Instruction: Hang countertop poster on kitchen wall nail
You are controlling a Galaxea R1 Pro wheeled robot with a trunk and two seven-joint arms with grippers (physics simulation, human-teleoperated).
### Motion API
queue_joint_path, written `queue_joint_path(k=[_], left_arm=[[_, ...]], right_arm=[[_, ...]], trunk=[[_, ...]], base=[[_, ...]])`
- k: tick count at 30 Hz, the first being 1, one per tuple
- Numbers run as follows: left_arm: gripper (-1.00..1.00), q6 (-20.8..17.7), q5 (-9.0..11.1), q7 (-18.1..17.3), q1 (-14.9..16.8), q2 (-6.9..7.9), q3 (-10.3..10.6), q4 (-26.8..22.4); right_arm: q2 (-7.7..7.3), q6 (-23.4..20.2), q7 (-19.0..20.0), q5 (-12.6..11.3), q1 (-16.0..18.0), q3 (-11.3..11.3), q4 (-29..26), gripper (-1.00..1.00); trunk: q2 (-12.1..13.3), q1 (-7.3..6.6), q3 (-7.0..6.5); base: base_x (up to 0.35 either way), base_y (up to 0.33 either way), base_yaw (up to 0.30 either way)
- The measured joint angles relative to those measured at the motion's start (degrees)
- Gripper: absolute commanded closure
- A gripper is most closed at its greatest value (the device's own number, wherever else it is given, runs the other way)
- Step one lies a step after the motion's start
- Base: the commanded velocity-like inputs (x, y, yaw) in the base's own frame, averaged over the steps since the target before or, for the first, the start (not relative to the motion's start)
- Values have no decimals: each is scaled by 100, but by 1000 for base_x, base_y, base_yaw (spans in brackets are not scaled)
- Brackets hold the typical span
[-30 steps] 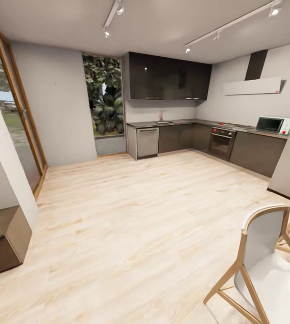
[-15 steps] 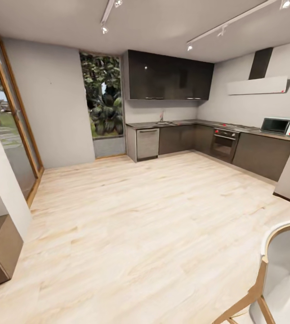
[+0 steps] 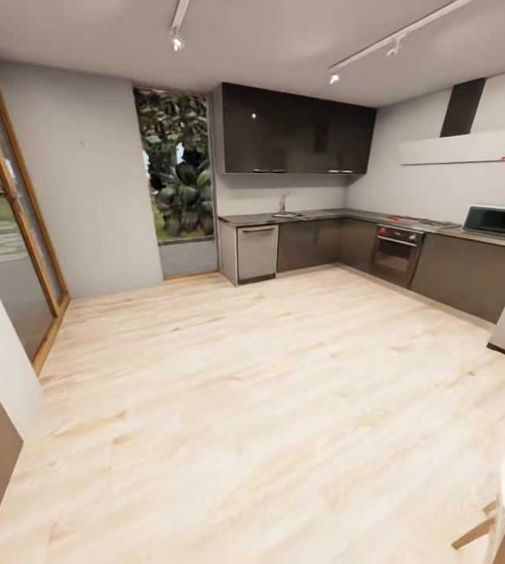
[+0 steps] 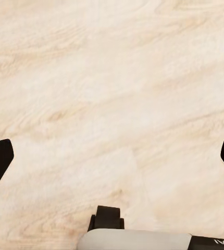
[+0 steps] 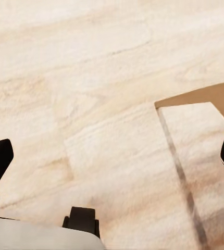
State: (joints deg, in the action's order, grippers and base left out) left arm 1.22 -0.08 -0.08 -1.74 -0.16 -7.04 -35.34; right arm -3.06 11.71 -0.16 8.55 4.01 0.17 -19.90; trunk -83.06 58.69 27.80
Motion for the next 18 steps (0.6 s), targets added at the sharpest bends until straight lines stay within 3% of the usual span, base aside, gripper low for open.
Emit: queue_joint_path(k=[18], left_arm=[[-100, 0, 0, 0, 0, 0, 0, 0]], right_arm=[[0, 0, 0, 0, 0, 0, 0, -100]], trunk=[[0, 0, 0]], base=[[339, 0, 0]])
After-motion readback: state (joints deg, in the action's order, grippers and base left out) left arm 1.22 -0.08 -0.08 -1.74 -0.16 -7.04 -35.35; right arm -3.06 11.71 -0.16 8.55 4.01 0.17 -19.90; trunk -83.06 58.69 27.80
